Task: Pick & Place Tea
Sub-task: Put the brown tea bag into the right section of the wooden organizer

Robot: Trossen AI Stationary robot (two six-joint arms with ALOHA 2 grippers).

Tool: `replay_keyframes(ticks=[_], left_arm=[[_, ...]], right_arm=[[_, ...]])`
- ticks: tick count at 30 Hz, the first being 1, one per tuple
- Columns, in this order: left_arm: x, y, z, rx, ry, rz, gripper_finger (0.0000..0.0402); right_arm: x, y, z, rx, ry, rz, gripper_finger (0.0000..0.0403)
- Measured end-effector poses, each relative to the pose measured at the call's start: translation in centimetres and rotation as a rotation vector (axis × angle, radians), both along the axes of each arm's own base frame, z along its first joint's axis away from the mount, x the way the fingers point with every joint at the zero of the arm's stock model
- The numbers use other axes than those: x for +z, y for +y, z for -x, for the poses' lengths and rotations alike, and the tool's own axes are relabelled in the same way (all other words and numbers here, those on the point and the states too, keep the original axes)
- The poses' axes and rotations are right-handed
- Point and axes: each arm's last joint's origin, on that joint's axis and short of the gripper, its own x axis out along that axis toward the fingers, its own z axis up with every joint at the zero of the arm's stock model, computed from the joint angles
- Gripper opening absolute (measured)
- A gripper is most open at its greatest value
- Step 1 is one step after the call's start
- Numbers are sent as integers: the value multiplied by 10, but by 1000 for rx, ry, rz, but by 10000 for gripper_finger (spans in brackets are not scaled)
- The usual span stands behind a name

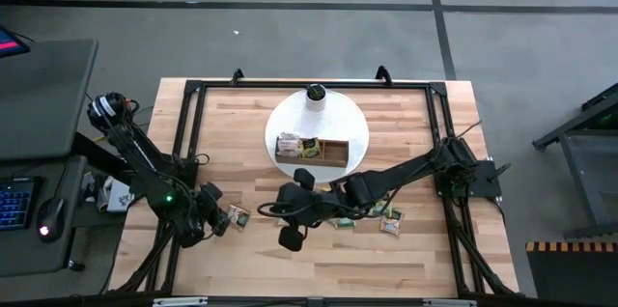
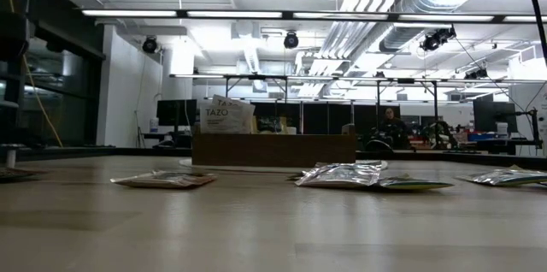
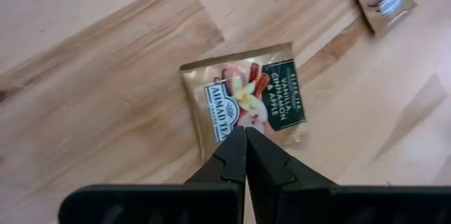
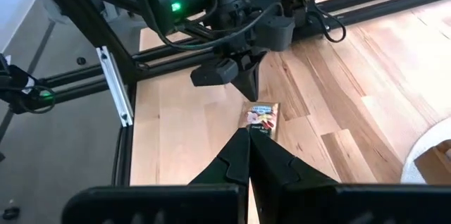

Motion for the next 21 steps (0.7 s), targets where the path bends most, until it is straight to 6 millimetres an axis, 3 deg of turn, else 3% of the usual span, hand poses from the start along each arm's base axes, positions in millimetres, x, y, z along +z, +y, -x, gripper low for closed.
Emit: replay_keyframes(ticks=[10,21], left_arm=[[-13,5,3,62,-10,32,0],[-35,13,9,135,-26,135,0]], right_arm=[[-23,5,-12,16,38,-35,0],[-29,5,-15,-72,33,-69,0]])
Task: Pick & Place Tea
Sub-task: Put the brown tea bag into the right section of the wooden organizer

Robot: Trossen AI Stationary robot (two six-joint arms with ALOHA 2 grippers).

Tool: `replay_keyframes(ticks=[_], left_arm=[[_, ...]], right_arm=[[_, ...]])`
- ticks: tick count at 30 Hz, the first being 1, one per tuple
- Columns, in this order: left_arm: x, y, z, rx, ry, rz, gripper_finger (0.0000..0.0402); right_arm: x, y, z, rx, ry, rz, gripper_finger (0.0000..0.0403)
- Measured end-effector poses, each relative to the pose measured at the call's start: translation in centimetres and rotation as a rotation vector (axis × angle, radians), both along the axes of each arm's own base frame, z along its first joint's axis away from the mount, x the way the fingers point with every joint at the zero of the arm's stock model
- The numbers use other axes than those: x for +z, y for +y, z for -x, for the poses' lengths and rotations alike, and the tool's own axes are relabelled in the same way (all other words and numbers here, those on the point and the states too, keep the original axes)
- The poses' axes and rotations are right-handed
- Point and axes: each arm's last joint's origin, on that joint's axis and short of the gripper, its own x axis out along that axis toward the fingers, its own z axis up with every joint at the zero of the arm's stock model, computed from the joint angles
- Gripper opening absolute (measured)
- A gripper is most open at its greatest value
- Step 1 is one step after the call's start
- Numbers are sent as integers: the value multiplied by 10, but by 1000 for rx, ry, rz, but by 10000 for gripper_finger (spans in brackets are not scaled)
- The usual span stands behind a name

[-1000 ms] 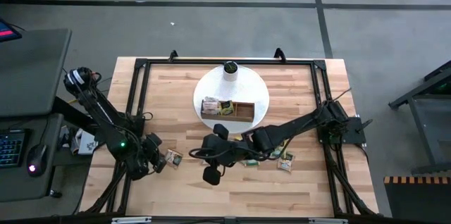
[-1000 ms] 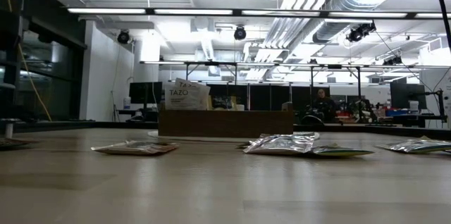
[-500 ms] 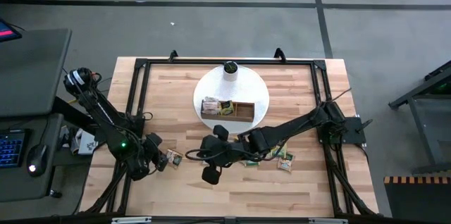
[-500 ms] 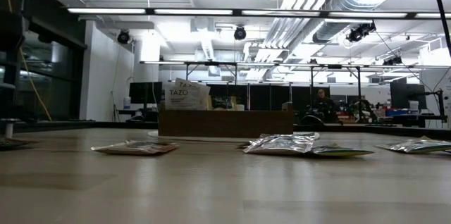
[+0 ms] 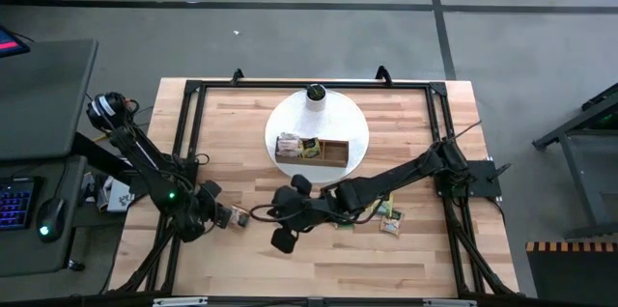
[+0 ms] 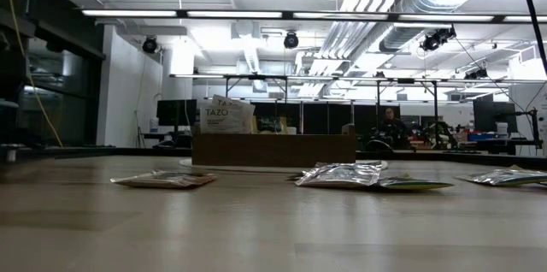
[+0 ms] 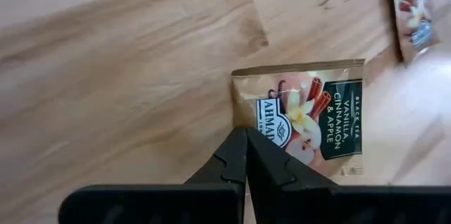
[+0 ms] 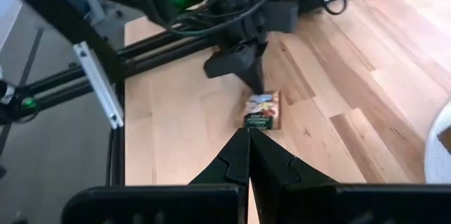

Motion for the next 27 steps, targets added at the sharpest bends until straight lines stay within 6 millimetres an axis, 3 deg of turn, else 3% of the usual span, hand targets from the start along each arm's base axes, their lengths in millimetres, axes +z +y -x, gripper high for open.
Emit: replay_keyframes(ticks=[10,15,21,27], left_arm=[[-6,3,2,19,4,27,0],[-6,3,2,18,7,24,0],[-7,3,3,20,10,25,0],[-7,3,2,24,4,20,0]], right_arm=[[-10,-12,-7,-193,3,-147,3],[-55,-4,-33,-132,28,-285,34],[-102,-1,-62,-156,-58,-488,105],[-124,-13,-76,-250,-108,-665,168]])
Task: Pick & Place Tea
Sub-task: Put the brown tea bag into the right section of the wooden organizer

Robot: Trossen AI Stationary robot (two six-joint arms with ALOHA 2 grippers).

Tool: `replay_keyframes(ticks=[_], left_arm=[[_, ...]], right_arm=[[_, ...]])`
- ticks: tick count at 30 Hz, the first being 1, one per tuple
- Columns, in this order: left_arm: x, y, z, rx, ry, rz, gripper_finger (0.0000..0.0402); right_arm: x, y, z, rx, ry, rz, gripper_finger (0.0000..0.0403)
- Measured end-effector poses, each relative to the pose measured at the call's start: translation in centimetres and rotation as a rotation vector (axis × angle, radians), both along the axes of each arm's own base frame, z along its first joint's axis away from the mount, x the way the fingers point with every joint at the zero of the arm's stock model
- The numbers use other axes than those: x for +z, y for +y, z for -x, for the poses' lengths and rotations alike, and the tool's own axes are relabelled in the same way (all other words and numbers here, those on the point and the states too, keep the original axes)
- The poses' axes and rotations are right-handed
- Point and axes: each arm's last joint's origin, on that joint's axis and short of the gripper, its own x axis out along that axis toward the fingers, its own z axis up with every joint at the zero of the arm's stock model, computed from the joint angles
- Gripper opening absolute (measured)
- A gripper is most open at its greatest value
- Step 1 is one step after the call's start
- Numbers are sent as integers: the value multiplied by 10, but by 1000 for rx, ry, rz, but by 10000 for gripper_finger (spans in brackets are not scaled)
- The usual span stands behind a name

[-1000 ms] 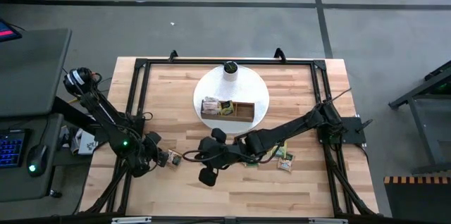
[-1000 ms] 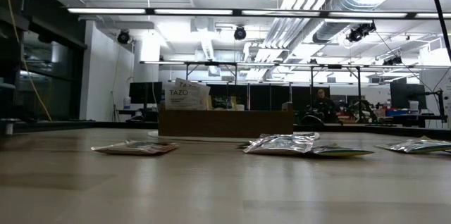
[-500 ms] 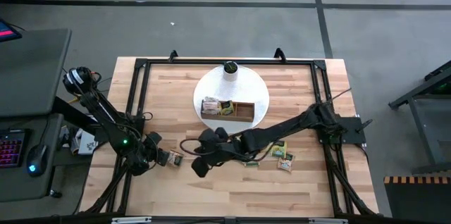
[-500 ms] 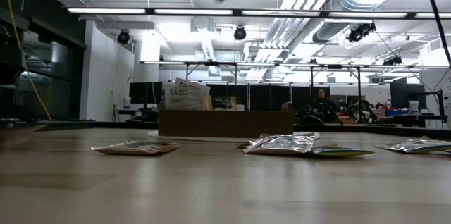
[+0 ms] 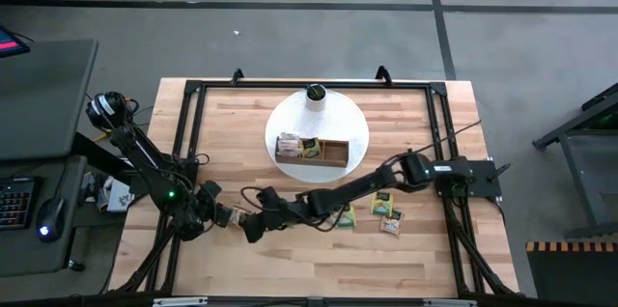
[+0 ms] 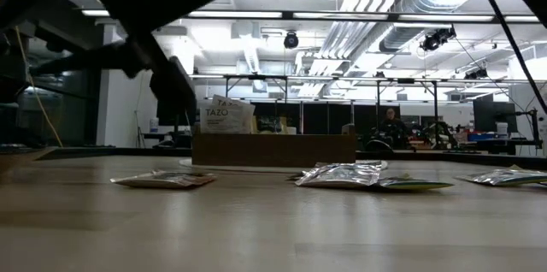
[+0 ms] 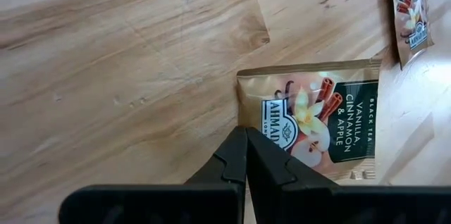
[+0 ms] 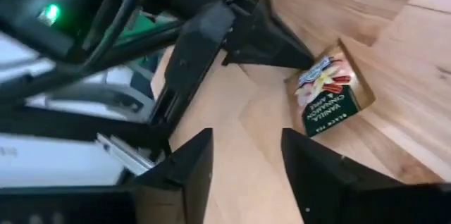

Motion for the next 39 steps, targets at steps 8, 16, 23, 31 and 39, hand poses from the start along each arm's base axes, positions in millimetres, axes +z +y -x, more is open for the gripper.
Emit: replay_keyframes(ticks=[8,16,23,31,39], left_arm=[[0,0,0,1,-2,-1,0],[0,0,0,2,-3,-3,0],[0,0,0,2,-9,-5,0],[0,0,-1,5,-23,-12,0],[1,0,-2,18,-74,-25,0]], right_arm=[[-19,-3,-3,-117,38,-132,204],[-33,-4,-5,-228,52,-211,200],[-50,-5,-7,-256,62,-253,200],[-54,-7,-10,-272,33,-284,198],[-58,-8,-8,-260,85,-257,176]])
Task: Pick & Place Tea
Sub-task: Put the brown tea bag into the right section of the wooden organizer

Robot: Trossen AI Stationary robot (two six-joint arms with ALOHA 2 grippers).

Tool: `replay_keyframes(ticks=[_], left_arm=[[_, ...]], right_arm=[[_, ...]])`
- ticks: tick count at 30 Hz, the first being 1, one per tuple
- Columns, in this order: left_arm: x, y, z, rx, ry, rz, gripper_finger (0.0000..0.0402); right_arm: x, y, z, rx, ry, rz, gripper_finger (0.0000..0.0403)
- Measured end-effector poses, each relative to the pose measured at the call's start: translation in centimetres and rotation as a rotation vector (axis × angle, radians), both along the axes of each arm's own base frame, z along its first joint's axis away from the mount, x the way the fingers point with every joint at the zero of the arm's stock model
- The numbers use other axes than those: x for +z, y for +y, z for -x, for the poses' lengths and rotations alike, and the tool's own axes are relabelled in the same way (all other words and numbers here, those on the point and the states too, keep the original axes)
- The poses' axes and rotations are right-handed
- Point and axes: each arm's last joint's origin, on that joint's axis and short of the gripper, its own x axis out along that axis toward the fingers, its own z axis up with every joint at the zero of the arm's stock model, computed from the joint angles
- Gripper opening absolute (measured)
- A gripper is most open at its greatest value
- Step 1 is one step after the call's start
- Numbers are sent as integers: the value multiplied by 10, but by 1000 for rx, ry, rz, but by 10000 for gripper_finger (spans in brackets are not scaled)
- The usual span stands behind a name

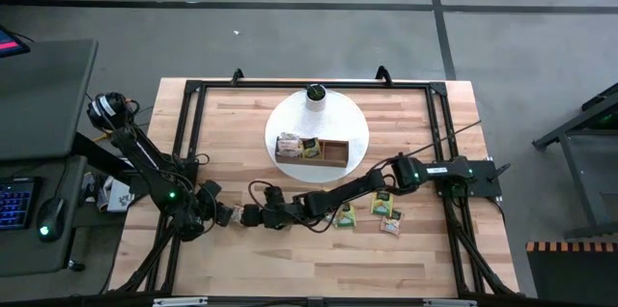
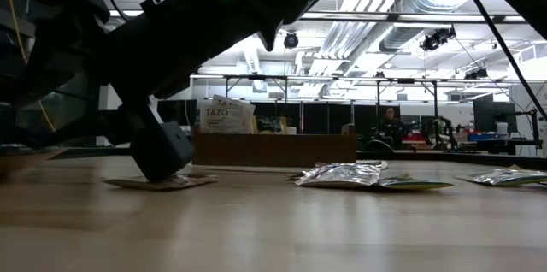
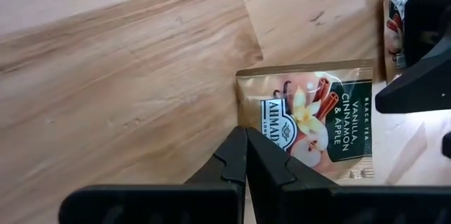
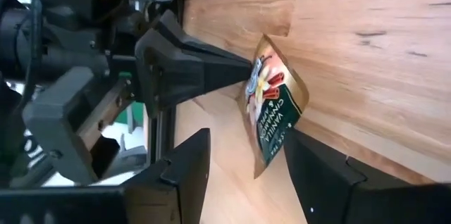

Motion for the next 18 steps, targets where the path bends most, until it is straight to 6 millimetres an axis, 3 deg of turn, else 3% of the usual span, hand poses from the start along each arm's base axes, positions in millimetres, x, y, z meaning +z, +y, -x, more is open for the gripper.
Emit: replay_keyframes(ticks=[12,18], left_arm=[[1,-2,-1,-12,-18,15,0],[2,-3,-2,-25,-23,15,0]], right_arm=[[-4,0,2,100,62,7,165],[2,0,-2,340,-21,188,165]])
